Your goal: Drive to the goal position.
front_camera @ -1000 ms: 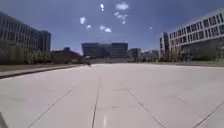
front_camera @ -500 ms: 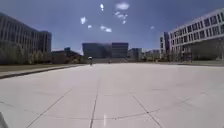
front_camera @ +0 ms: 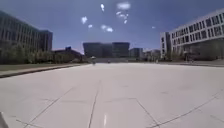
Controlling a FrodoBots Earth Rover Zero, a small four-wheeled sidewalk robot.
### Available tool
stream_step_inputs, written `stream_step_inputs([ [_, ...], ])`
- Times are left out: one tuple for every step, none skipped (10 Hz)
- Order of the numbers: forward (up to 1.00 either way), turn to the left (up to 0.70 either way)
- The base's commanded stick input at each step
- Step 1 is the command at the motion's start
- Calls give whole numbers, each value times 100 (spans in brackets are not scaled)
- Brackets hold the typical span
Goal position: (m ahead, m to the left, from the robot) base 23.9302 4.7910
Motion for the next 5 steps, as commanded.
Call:
stream_step_inputs([
  [50, 0],
  [50, 0],
  [50, 0],
  [50, 0],
  [50, 0],
])
